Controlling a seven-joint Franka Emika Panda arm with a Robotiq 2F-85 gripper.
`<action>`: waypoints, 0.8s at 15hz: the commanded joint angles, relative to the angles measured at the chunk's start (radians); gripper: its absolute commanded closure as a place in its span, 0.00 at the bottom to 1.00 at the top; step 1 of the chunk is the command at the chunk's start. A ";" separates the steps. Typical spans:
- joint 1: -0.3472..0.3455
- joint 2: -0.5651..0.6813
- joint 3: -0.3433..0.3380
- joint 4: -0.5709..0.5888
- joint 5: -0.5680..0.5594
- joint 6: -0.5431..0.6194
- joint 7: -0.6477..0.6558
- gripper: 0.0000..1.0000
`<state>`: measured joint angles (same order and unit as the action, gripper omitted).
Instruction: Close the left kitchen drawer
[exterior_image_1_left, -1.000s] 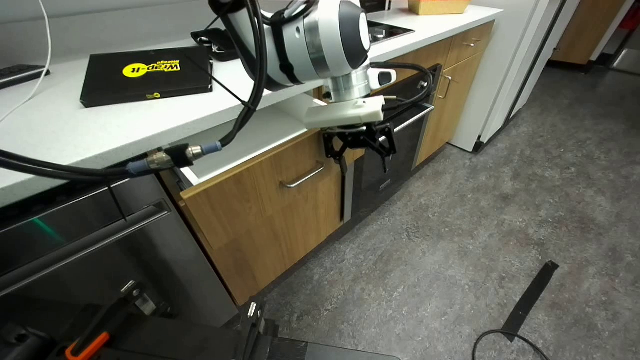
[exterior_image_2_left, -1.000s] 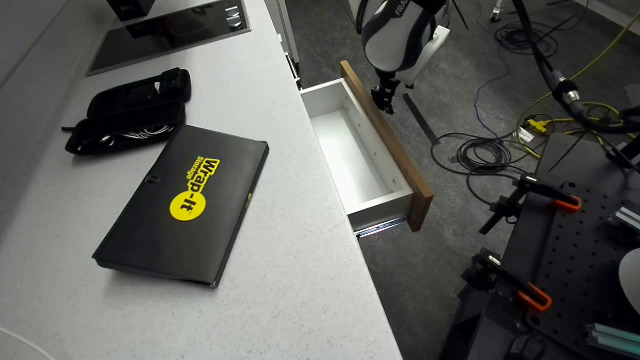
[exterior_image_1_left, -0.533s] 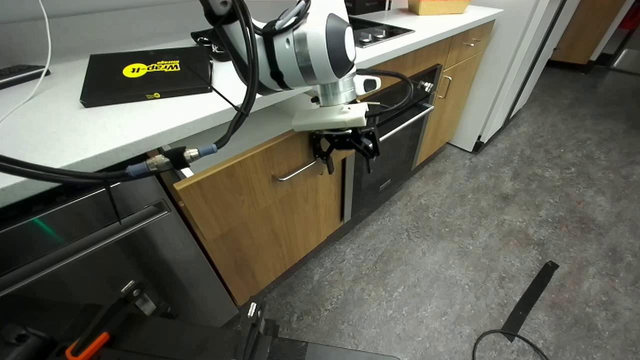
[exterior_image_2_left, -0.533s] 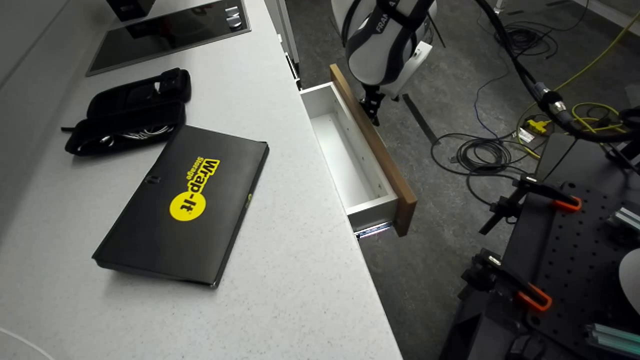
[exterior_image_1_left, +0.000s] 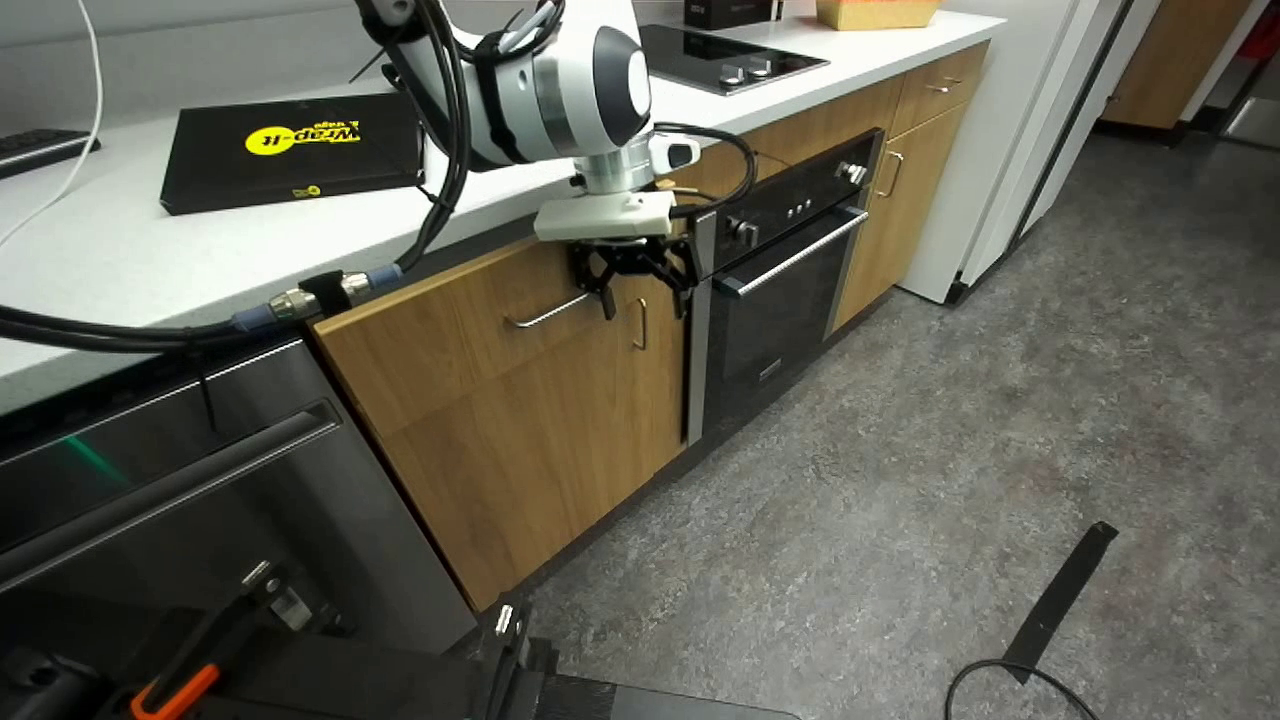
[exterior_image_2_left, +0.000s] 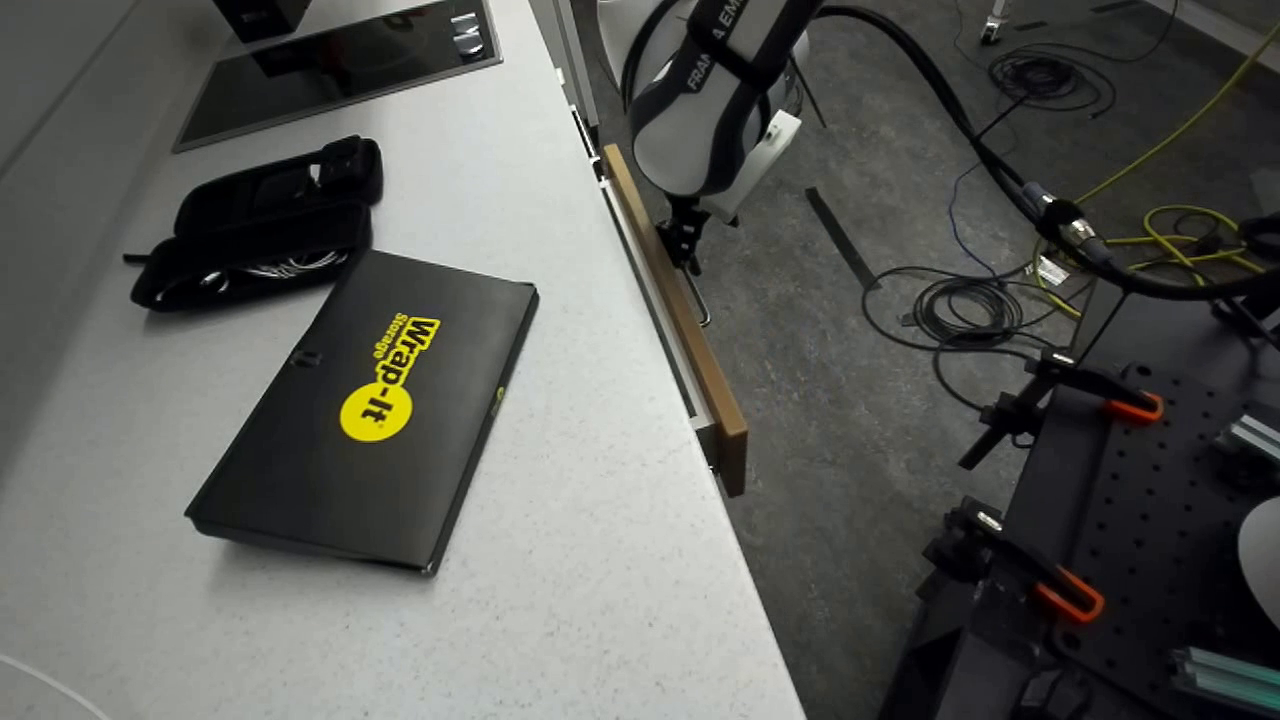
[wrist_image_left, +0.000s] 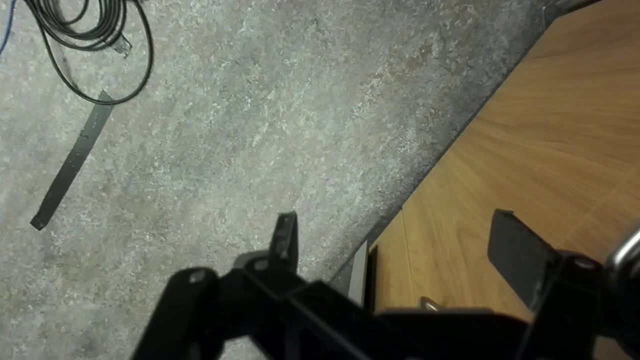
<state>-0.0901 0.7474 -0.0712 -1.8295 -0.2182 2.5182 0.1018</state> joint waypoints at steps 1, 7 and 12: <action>0.009 0.077 0.032 0.114 0.071 -0.029 -0.055 0.00; -0.070 0.143 0.155 0.251 0.228 -0.138 -0.209 0.00; -0.145 0.190 0.219 0.349 0.342 -0.277 -0.365 0.00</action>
<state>-0.1894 0.8920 0.0721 -1.5724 0.0336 2.3468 -0.1674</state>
